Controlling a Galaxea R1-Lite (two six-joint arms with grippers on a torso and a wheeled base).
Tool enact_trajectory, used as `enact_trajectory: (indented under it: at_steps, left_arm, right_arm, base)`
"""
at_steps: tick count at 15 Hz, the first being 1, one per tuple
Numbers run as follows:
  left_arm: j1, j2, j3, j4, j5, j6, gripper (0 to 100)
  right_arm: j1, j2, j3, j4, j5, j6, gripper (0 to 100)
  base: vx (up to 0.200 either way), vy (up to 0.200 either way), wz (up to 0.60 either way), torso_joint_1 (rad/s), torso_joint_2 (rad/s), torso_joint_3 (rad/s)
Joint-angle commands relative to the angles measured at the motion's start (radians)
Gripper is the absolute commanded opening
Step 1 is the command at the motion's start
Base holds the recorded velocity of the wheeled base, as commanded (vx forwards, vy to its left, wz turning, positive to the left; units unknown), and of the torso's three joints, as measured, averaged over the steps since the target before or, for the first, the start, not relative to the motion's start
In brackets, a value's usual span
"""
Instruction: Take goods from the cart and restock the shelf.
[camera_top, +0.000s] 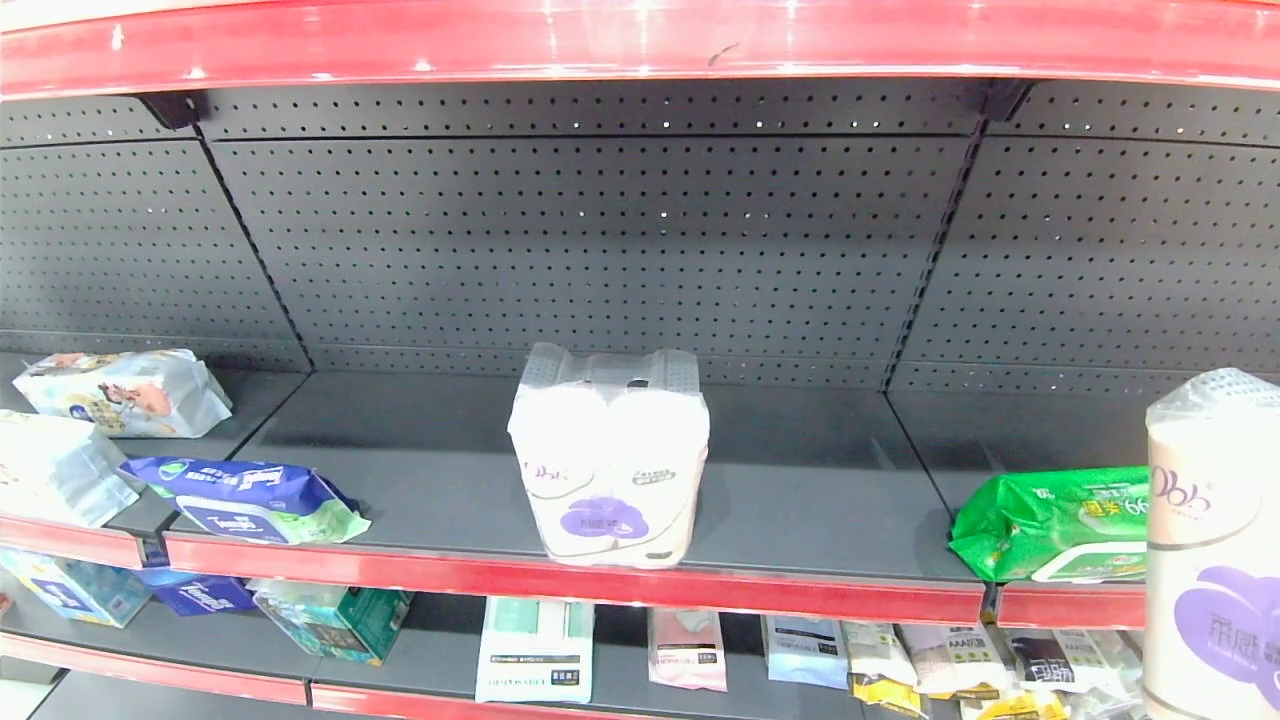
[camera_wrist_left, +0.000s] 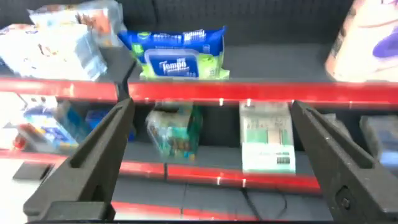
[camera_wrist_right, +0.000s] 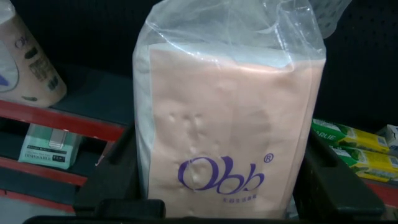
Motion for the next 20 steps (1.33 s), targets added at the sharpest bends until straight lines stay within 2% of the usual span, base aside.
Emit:
enact_trajectory:
  at_steps: [1,2,3,15,20]
  left_arm:
    - [0.001,-0.050,0.101,-0.088,-0.054,-0.024,100]
    - [0.001,-0.050,0.109,-0.096,-0.089,-0.063,100]
    - [0.001,-0.050,0.139,-0.120,-0.127,-0.077,100]
    - [0.001,-0.050,0.141,-0.123,-0.124,-0.082,100]
    - [0.001,-0.050,0.141,-0.123,-0.124,-0.082,100]
  right_arm:
    - [-0.002,-0.001,0.000,0.000,0.000,0.000,0]
    - [-0.002,0.001,0.000,0.000,0.000,0.000,0]
    - [-0.002,0.004,0.000,0.000,0.001,0.000,0]
    - [0.000,0.015,0.012,-0.005,0.004,0.000,0]
    - [0.002,0.039,0.011,-0.012,0.013,0.000,0]
  base:
    - [0.000,0.000,0.00,0.000,0.00,0.000]
    - [0.000,0.000,0.00,0.000,0.00,0.000]
    - [0.000,0.000,0.00,0.000,0.00,0.000]
    - [0.000,0.000,0.00,0.000,0.00,0.000]
    - [0.000,0.000,0.60,0.001,0.00,0.002]
